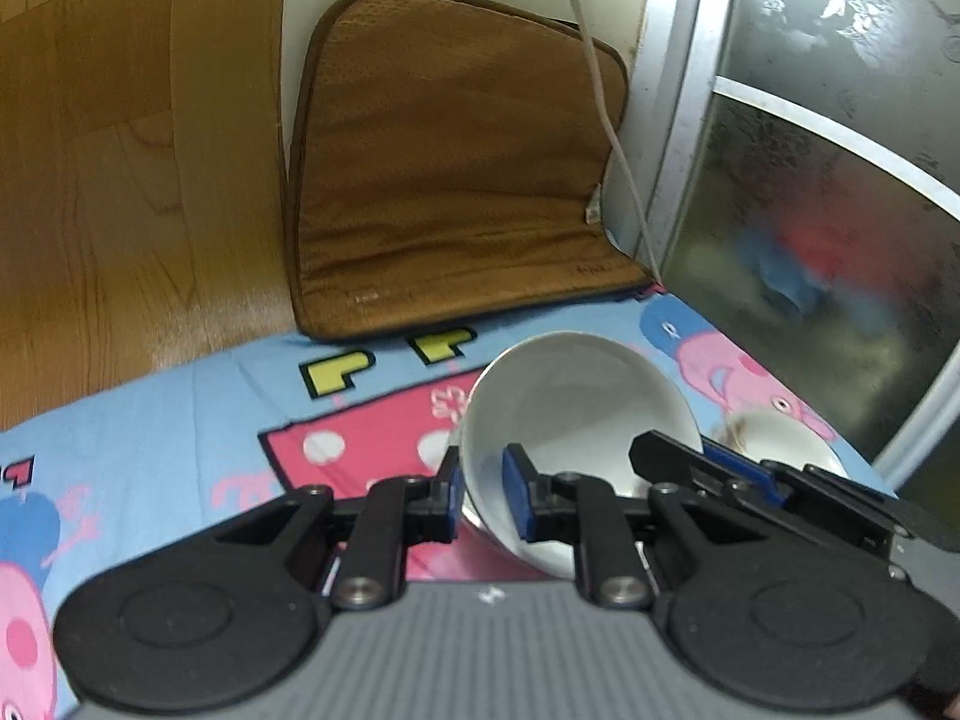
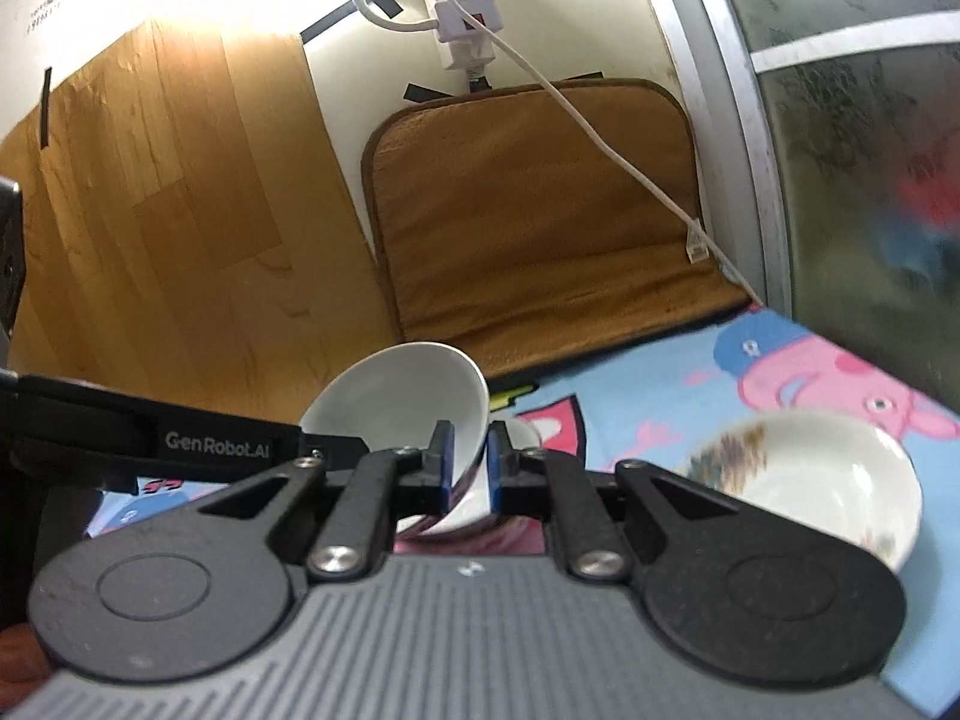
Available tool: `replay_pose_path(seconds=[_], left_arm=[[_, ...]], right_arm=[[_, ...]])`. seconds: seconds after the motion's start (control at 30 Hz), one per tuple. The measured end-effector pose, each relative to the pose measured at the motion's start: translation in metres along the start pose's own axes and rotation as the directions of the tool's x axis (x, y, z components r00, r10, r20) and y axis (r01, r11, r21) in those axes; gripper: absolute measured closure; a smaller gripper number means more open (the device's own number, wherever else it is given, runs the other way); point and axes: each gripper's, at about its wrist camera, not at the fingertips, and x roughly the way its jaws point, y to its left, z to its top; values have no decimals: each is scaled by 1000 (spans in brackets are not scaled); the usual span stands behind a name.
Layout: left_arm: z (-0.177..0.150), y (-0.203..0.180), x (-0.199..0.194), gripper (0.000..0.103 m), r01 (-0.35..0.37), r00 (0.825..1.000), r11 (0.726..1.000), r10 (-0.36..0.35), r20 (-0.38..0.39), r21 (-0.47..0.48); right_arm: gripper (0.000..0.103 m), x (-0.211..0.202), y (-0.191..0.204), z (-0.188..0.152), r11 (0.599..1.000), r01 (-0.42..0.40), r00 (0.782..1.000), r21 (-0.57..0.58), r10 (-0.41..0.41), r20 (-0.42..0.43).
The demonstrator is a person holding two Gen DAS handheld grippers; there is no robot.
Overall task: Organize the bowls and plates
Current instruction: 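Carry both bowls to the glass door and lower them onto the bowl stack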
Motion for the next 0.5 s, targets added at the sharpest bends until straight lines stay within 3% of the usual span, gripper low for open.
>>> replay_pose_path(seconds=[0.27,0.33,0.4,0.5], left_arm=[[5,2,35,86,-56,997,998,56,-45,10],[3,1,38,86,-67,997,998,68,-38,20],[3,1,40,82,-86,996,996,87,-32,30],[3,2,40,72,-120,993,992,121,-13,42]], right_arm=[[85,24,-6,-6,1000,26,999,-5,-26,-38],[79,24,-7,-7,999,35,999,-3,-35,-26],[65,23,-9,-7,999,35,999,9,-35,-8],[60,22,-12,-7,999,40,999,31,-41,9]])
